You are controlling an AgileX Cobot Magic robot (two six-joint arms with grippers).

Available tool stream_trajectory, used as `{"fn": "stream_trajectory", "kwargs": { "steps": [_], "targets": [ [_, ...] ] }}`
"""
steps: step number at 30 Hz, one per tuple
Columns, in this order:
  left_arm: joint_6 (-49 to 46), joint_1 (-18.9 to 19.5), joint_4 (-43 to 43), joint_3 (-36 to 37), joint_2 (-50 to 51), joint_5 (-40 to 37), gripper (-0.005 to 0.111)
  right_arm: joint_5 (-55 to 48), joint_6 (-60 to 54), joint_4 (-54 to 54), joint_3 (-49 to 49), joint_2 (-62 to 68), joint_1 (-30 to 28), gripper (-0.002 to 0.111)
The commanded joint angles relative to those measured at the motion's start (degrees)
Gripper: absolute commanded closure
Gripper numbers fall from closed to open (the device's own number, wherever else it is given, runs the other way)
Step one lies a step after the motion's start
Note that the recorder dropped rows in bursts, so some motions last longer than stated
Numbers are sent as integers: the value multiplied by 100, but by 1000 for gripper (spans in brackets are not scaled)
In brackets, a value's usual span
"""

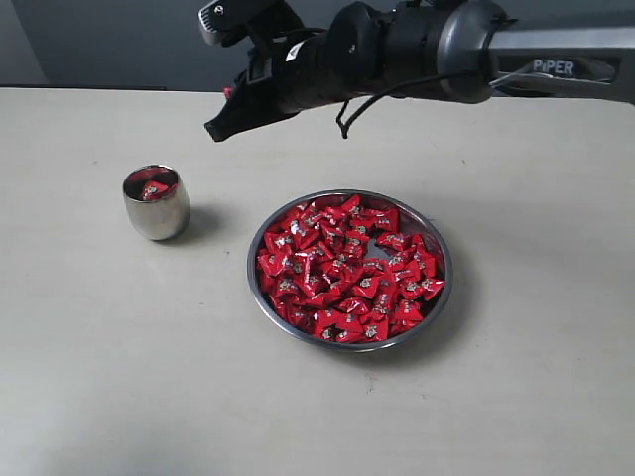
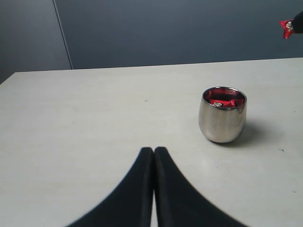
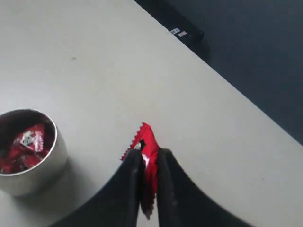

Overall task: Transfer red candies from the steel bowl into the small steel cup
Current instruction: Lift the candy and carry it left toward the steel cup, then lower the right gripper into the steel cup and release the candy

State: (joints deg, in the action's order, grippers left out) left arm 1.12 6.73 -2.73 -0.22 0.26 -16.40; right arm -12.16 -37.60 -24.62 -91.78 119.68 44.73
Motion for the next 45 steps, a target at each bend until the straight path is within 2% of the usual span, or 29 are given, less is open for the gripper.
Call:
{"fn": "stream_trajectory", "kwargs": {
  "steps": [1,5,12,19,32,45],
  "targets": [
    [9,3,36,22,-26,11,106,-396,-47,-68,-651,327,0,109],
    [9,3,36,22,-26,11,106,-1152,-376,-197,-1354,692,0,109],
    [9,3,36,22,-26,11,106,-2509,-1243,-1098,-2568,1352,0,109],
    [9,3,36,22,-26,11,106,-3437,-1540,-1205,-3410,1952,0,109],
    [9,3,36,22,-26,11,106,-3532,-2448,-2039,-3657,2304,105,109],
    [9,3,36,22,-26,11,106,-3105,-2464,-2094,-3657,2396,235,109]
  ]
}}
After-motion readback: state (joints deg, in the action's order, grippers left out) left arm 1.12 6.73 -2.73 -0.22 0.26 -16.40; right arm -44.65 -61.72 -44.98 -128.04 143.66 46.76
